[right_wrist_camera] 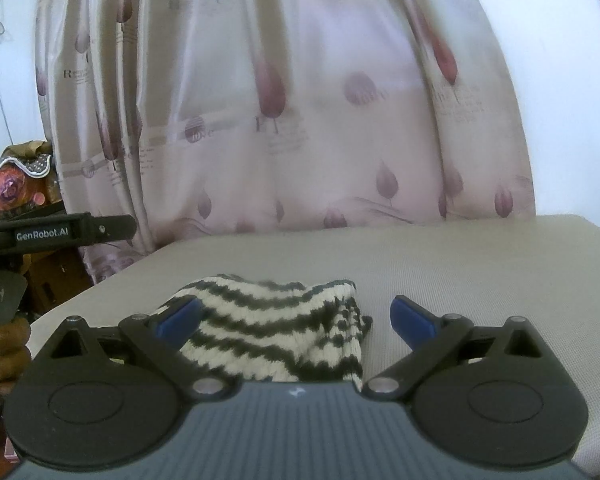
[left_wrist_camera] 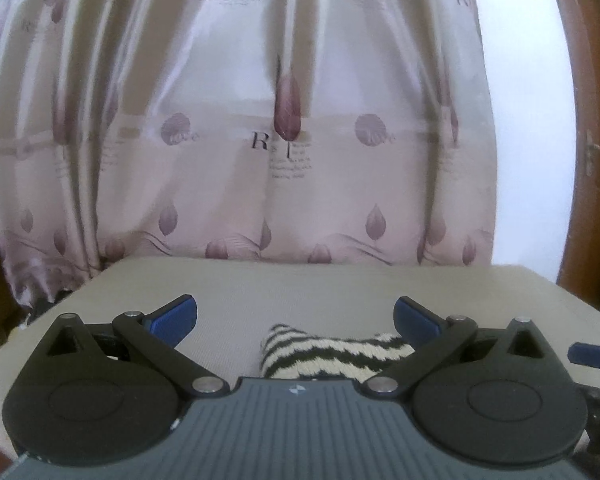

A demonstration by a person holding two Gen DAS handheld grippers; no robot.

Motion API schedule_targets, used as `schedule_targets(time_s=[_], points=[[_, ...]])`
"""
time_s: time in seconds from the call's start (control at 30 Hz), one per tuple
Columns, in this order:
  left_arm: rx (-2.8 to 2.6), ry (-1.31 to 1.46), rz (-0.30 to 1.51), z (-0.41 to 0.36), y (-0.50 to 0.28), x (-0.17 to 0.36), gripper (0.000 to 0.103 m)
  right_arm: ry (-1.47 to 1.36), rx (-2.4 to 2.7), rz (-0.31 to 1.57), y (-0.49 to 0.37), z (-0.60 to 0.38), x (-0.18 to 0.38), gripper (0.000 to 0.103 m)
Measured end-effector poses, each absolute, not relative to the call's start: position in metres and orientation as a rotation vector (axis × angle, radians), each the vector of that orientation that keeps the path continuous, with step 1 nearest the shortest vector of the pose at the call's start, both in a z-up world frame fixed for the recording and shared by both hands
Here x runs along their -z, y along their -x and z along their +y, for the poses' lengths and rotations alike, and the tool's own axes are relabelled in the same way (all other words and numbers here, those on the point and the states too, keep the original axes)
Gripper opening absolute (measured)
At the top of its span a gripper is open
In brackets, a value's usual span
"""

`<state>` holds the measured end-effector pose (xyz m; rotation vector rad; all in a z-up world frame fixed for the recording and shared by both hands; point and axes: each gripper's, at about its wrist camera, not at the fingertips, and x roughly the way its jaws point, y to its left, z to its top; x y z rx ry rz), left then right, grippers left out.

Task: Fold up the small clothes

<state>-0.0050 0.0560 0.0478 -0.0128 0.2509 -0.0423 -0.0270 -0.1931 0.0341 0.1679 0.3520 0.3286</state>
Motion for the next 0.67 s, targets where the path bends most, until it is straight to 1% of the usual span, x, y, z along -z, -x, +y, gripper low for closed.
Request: schedule_targets(time_s=[0.4,0.67], points=[[0.026,0.025,0.368,0.045,-0.005,-0.024,0.103,-0.189,-0.319,0.384,0.032,-0.198,-0.026,0.102],[-0.031,-0.004,0.391,0.043,-0.009,-0.020,0.103,-0.193,-0.319,0.390,0.033,-0.199,-0.025,0.102]])
